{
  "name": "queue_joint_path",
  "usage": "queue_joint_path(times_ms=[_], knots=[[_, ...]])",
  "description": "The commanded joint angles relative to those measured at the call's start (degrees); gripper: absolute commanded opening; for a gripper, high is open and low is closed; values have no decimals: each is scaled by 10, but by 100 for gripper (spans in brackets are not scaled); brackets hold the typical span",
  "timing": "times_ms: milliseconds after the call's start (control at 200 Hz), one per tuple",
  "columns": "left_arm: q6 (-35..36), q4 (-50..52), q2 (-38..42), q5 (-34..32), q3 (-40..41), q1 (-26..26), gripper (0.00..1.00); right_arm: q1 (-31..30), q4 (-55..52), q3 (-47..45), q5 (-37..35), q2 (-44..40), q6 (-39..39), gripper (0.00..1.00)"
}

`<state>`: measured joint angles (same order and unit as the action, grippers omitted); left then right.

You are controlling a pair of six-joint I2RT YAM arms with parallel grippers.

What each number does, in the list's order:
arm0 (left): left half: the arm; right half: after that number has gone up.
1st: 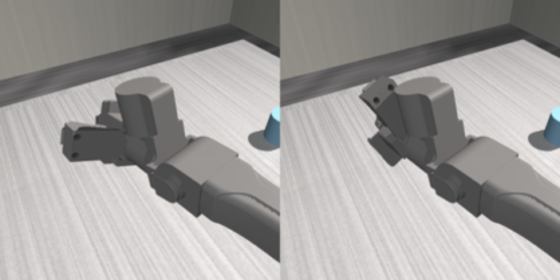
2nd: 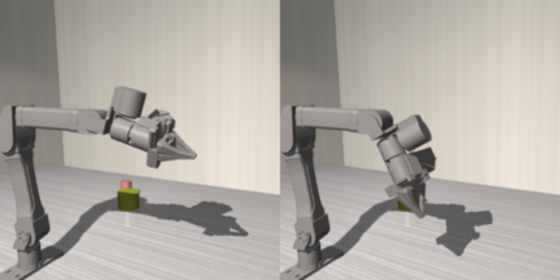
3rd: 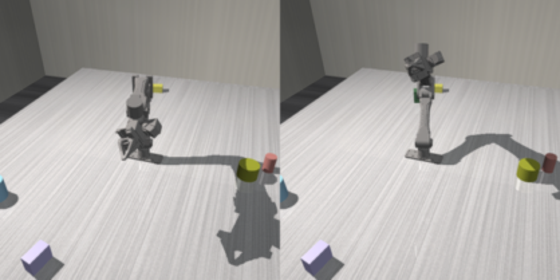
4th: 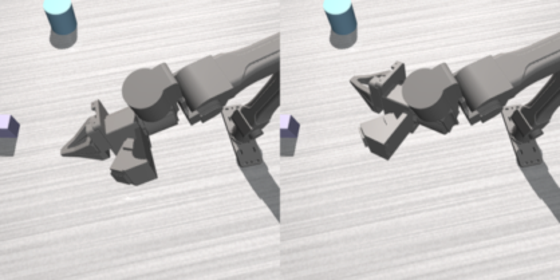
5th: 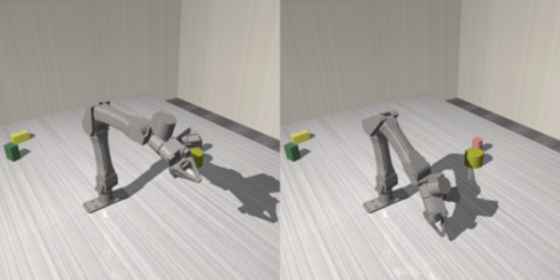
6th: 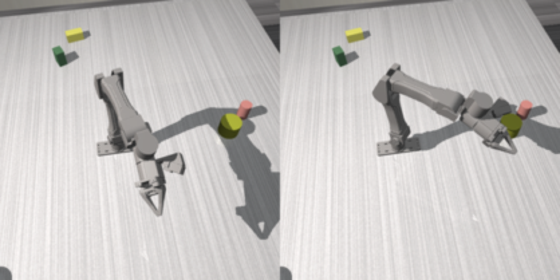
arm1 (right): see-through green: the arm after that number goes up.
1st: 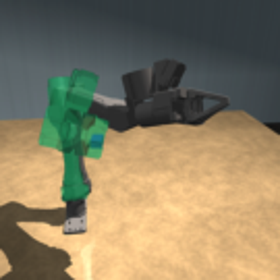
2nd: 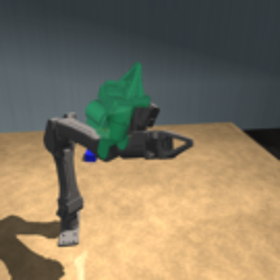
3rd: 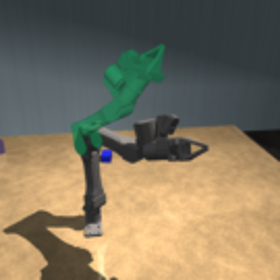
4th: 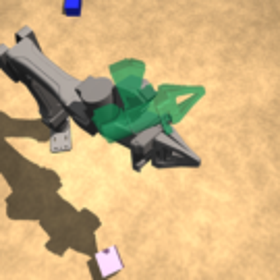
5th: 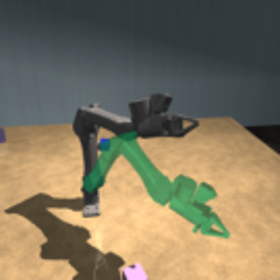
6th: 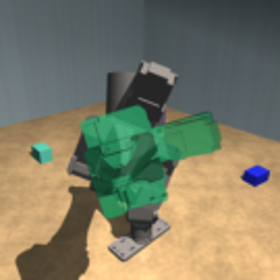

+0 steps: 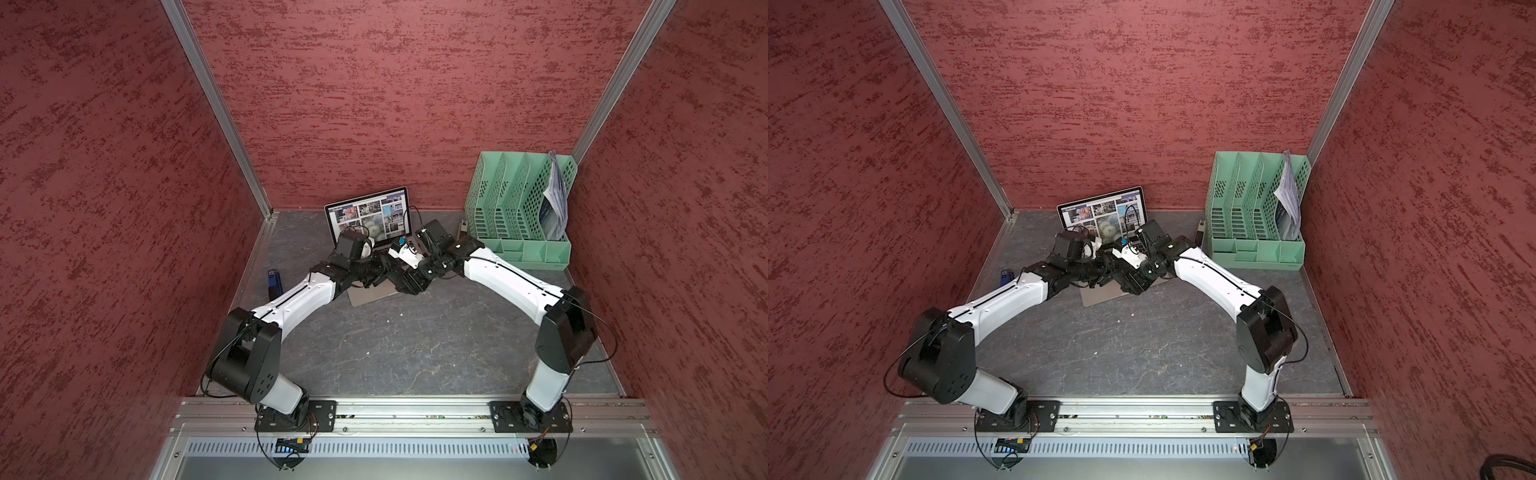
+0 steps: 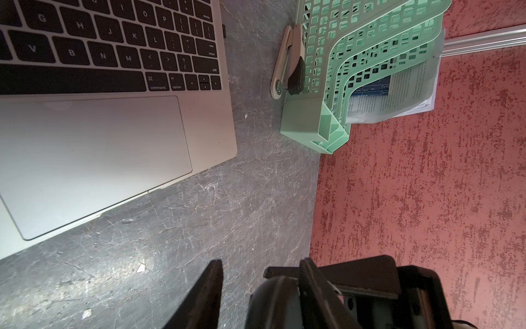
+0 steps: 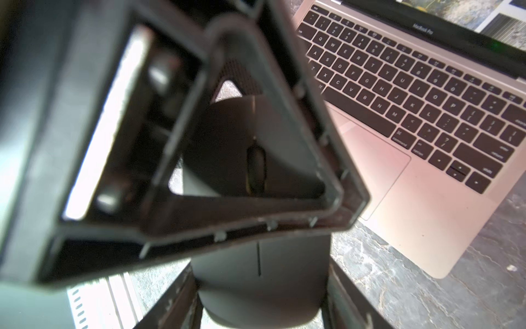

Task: Remove the wireless mouse receiver from the laptop
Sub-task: Pick up the mouse from the center of the board.

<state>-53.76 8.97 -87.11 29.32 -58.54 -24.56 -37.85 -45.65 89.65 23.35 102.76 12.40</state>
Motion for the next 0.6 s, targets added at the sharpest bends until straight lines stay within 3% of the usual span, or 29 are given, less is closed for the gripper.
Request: queue_joint_path(times_ms=[0,280,426,596], knots=[[3,-3,0,-4,-17,-5,46,-6,13,21,11,-1,-3,58],[5,5,-5,4,-21,-6,25,-6,17,23,9,0,-3,60],[8,12,-3,5,-20,-8,23,-6,18,28,9,4,-3,62],[10,24,-1,5,-23,-8,23,-5,21,31,-3,3,-8,74]])
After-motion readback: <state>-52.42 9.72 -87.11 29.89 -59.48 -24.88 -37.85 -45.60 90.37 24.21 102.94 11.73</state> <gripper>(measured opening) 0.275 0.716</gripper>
